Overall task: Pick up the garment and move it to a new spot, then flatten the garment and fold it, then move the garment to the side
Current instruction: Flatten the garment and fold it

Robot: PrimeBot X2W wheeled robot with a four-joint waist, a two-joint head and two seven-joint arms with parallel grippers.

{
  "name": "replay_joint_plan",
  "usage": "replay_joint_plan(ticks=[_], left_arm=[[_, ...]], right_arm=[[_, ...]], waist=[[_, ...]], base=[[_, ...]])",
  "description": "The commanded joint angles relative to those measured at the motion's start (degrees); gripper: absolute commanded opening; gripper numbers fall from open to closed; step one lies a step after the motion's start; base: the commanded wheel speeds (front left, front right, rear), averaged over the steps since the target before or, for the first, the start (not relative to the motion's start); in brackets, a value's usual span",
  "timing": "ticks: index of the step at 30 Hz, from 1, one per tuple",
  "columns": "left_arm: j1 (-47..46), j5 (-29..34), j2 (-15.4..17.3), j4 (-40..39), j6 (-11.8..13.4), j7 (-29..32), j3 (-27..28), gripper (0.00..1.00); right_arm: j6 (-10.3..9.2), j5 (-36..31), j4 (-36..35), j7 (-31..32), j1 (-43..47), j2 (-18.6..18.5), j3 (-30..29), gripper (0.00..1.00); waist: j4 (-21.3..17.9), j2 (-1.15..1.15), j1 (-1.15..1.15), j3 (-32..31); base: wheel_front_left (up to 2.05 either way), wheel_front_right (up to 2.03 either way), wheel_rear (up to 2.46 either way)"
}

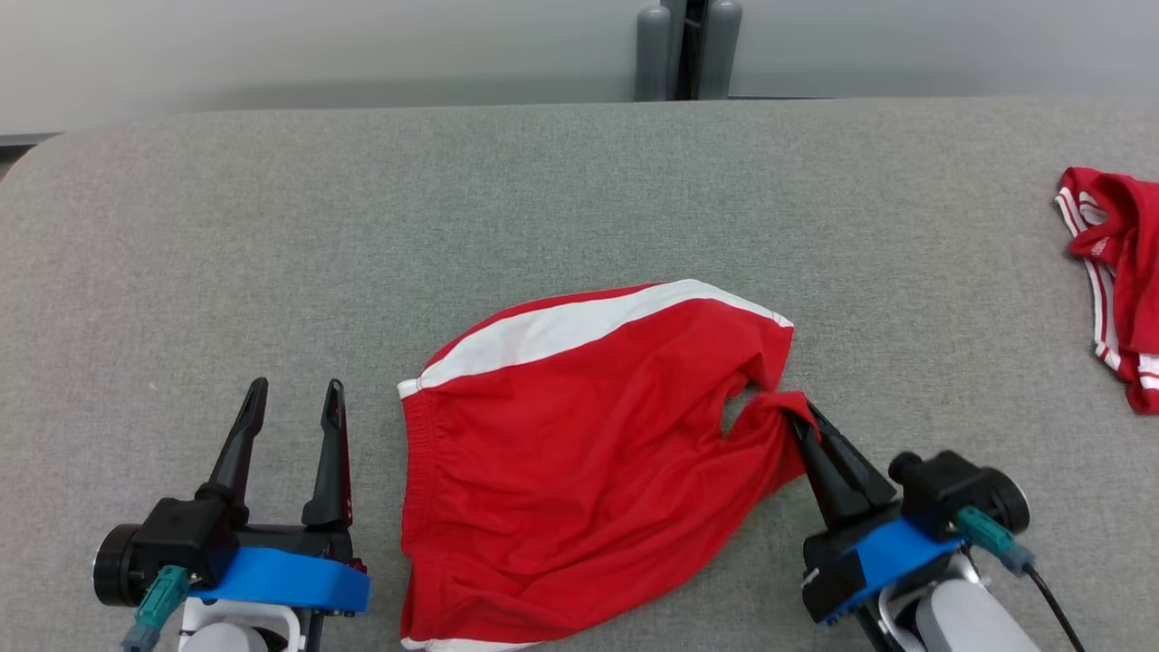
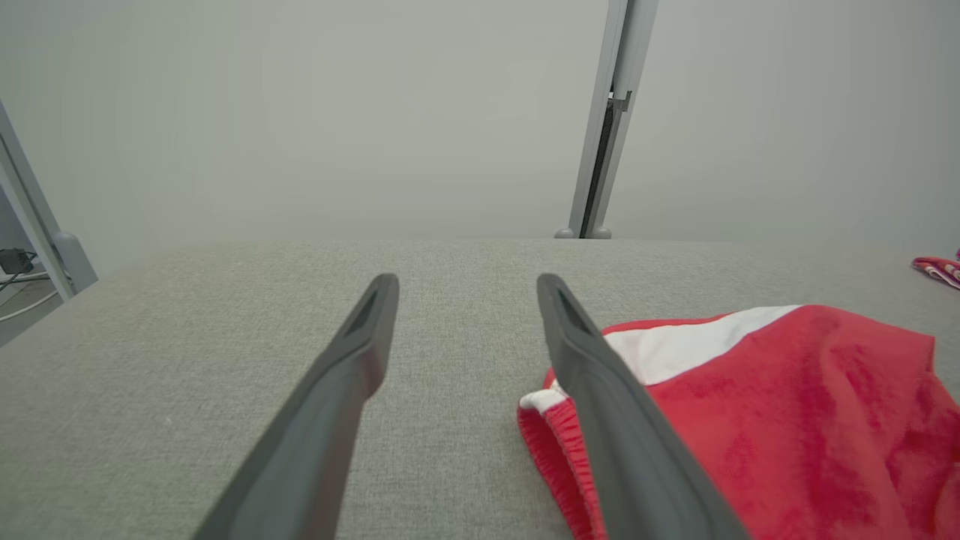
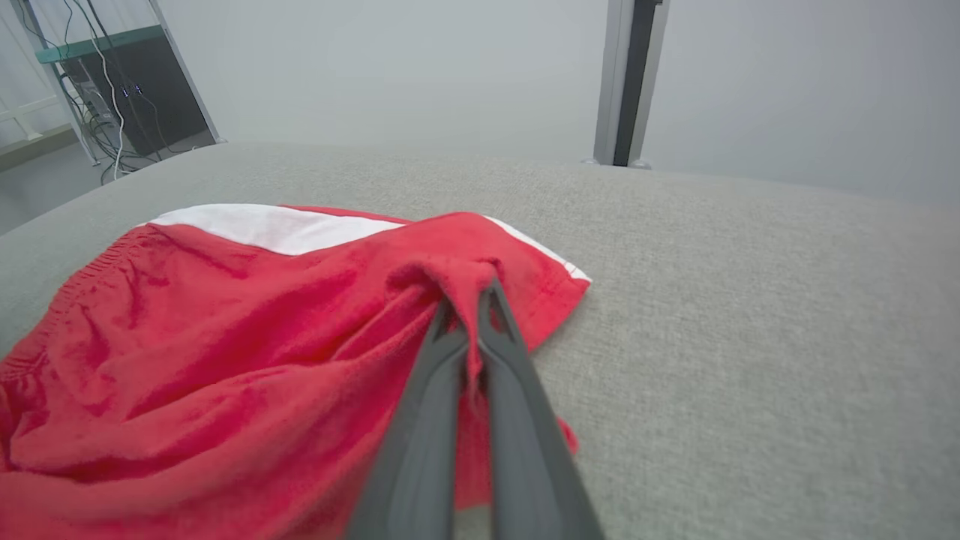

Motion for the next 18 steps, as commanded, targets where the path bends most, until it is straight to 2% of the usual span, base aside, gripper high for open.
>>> replay_joint_plan(ticks=[1,7,14,18], left_arm=[[-0.91,-0.31,0.18,0.10,0.13,-0.26,-0.10,1.00],[-2.24,-0.88,0.19,0.34,0.25,-0.26,-1.01,1.00],[-4.08,-1.38,0.19,0.65,0.44,-0.26,-2.07,1.00],[-4.52,-1.41,0.18,0.74,0.58,-0.26,-2.31,1.00]], right_arm=[[-0.04,-0.76,1.45,0.62,-2.79,0.08,0.33,0.00],[-0.04,-1.47,10.31,1.65,-13.08,2.24,0.82,0.00],[-0.04,-2.60,24.07,-0.36,-24.33,5.46,1.17,0.00],[-0.04,-2.02,28.66,-1.52,-28.29,6.56,1.62,0.00]], waist=[[0.53,0.00,0.00,0.80],[1.42,0.00,0.00,2.64],[2.08,0.00,0.00,4.27],[1.96,0.00,0.00,4.74]], base=[[0.00,0.00,0.00],[0.00,0.00,0.00],[0.00,0.00,0.00],[0.00,0.00,0.00]])
